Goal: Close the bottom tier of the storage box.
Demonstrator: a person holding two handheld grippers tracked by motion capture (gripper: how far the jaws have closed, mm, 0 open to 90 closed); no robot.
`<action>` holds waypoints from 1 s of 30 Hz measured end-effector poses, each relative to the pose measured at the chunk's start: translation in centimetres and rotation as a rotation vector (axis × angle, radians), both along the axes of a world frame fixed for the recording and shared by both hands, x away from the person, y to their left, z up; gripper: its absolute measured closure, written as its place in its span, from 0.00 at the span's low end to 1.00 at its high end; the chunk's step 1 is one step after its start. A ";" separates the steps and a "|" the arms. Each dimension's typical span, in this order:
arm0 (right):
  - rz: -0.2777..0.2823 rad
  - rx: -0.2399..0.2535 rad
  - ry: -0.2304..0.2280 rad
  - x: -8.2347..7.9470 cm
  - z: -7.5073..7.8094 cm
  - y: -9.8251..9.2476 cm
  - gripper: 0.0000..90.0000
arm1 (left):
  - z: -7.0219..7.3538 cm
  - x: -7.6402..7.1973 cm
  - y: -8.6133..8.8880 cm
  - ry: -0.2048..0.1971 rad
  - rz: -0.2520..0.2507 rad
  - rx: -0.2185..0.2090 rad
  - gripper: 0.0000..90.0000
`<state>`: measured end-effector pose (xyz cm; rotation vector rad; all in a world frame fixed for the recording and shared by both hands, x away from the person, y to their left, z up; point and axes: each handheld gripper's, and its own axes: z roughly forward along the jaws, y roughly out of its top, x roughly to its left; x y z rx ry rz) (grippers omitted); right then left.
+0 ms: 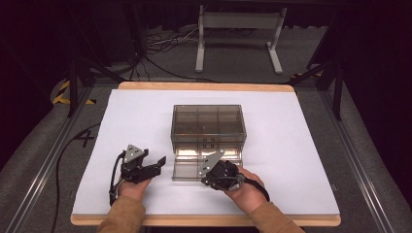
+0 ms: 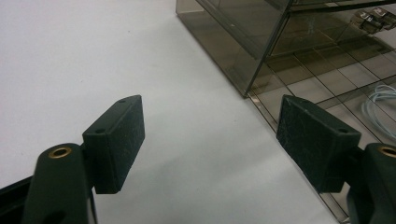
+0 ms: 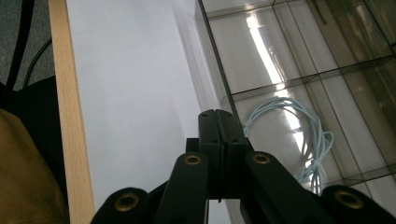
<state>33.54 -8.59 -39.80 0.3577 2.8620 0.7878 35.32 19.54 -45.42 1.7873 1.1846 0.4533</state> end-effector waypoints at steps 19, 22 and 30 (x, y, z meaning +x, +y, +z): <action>0.028 -0.037 0.034 -0.3 -1.2 0.0 1.00 | 0.0 0.0 -0.1 0.000 -0.001 0.004 0.27; 0.020 -0.041 0.039 -0.4 -1.5 0.1 1.00 | 0.0 0.0 -0.1 0.002 -0.002 0.005 0.27; 0.015 -0.048 0.041 -0.3 -1.8 0.0 1.00 | 0.0 0.0 -0.1 0.003 -0.002 0.005 0.27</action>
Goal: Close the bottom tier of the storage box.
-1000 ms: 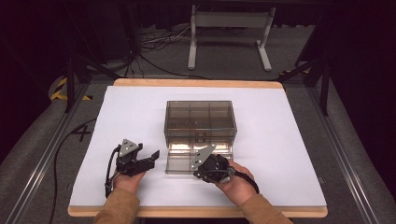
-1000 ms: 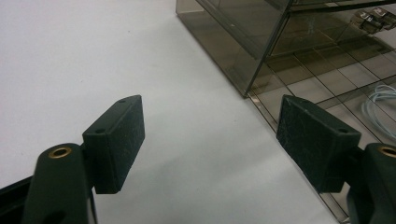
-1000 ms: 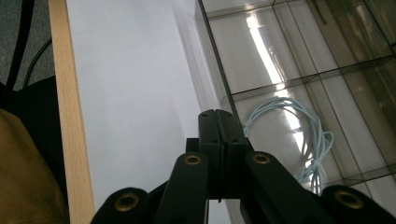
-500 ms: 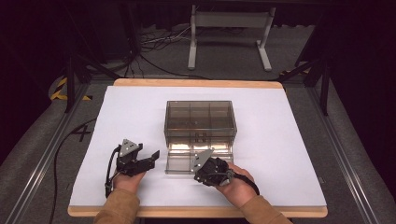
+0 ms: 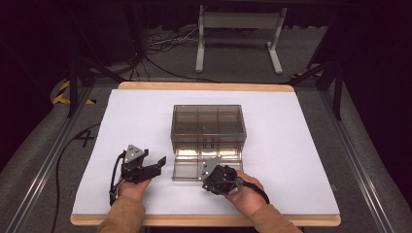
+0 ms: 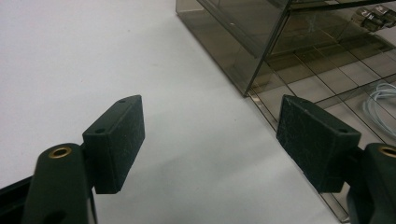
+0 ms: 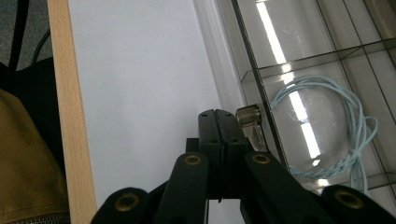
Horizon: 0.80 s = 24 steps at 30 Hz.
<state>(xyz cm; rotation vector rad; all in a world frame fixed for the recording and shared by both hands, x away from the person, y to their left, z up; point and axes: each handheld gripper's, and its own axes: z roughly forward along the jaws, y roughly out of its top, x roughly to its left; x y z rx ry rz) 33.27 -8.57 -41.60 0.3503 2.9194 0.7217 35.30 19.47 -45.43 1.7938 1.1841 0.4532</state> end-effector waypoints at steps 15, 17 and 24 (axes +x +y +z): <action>-0.015 -0.010 -0.003 0.2 -0.7 -0.2 1.00 | 0.0 0.0 0.0 0.001 0.000 0.002 0.27; -0.018 -0.011 -0.004 0.2 -0.7 -0.2 1.00 | 0.0 0.0 0.0 0.000 0.000 0.002 0.27; -0.014 -0.006 -0.003 0.3 -0.8 -0.2 1.00 | 0.0 0.0 0.0 0.002 0.001 0.006 0.27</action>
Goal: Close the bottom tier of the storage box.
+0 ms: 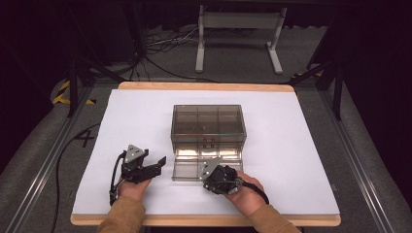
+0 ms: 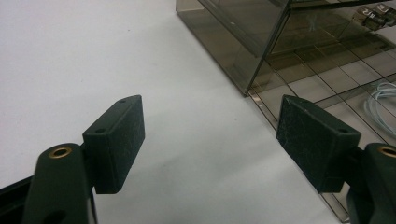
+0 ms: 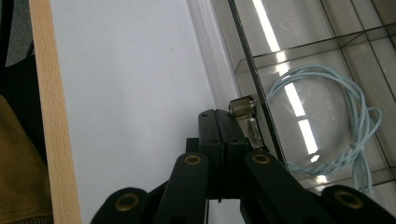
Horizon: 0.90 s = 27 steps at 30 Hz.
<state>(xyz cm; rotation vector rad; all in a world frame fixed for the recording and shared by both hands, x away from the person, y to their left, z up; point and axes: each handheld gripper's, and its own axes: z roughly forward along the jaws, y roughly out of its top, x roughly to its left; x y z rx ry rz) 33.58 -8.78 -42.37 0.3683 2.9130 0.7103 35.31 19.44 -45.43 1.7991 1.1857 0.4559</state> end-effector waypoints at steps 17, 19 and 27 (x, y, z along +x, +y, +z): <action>-0.010 0.005 -0.028 0.8 0.0 0.2 1.00 | 0.0 0.0 0.0 0.000 0.000 -0.001 0.27; -0.005 0.006 -0.032 1.0 0.0 0.2 1.00 | 0.0 0.0 0.0 -0.002 -0.001 -0.002 0.27; -0.014 0.000 -0.037 1.6 0.1 0.3 1.00 | 0.0 0.0 0.0 0.000 0.000 0.000 0.27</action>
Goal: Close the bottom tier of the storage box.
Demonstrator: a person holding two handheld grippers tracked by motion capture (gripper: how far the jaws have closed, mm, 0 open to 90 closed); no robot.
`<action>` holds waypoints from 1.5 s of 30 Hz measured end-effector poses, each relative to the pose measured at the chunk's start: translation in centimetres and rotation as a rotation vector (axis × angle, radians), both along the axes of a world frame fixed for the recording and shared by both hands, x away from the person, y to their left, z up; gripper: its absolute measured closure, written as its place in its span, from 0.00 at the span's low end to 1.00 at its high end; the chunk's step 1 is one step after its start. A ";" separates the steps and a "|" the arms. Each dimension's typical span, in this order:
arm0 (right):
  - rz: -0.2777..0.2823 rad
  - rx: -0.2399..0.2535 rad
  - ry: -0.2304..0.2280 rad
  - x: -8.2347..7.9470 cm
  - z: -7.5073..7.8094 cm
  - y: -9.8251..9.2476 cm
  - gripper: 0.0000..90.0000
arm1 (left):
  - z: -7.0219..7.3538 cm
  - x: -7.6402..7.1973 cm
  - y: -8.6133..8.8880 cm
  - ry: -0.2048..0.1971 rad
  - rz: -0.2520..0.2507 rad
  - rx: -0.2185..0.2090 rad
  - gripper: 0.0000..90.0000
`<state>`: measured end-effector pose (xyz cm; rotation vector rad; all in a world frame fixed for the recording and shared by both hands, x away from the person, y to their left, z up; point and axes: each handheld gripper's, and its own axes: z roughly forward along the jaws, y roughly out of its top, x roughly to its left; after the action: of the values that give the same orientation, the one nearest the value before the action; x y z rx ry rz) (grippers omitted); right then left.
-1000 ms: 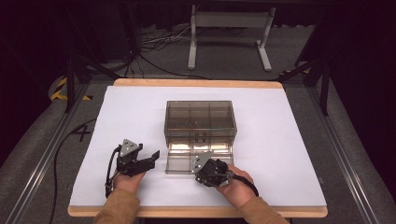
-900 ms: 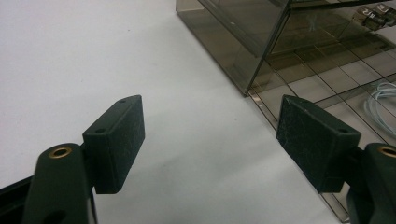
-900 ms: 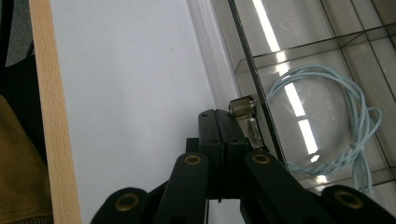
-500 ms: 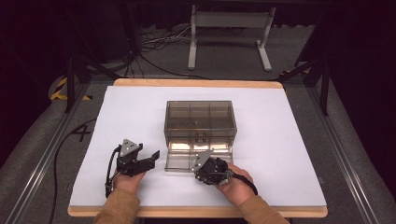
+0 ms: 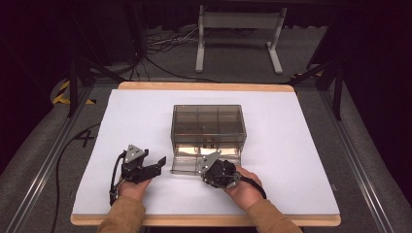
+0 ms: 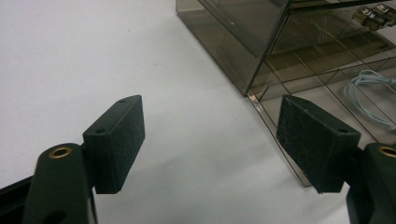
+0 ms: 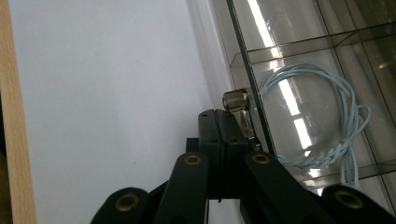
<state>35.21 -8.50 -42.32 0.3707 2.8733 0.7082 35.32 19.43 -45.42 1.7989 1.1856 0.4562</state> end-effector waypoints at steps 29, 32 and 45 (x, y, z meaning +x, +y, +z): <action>-0.035 -0.030 -0.029 1.2 0.4 -0.2 1.00 | 0.0 0.0 0.0 0.000 0.001 0.000 0.27; -0.050 -0.031 -0.033 1.5 0.4 -0.4 1.00 | 0.0 0.0 0.0 0.000 0.001 0.000 0.27; -0.076 -0.023 -0.044 2.7 0.5 -0.6 1.00 | 0.0 0.0 0.0 -0.001 0.000 -0.001 0.27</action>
<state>37.87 -9.08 -41.82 0.4530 2.8070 0.6611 35.33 19.43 -45.44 1.7978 1.1849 0.4557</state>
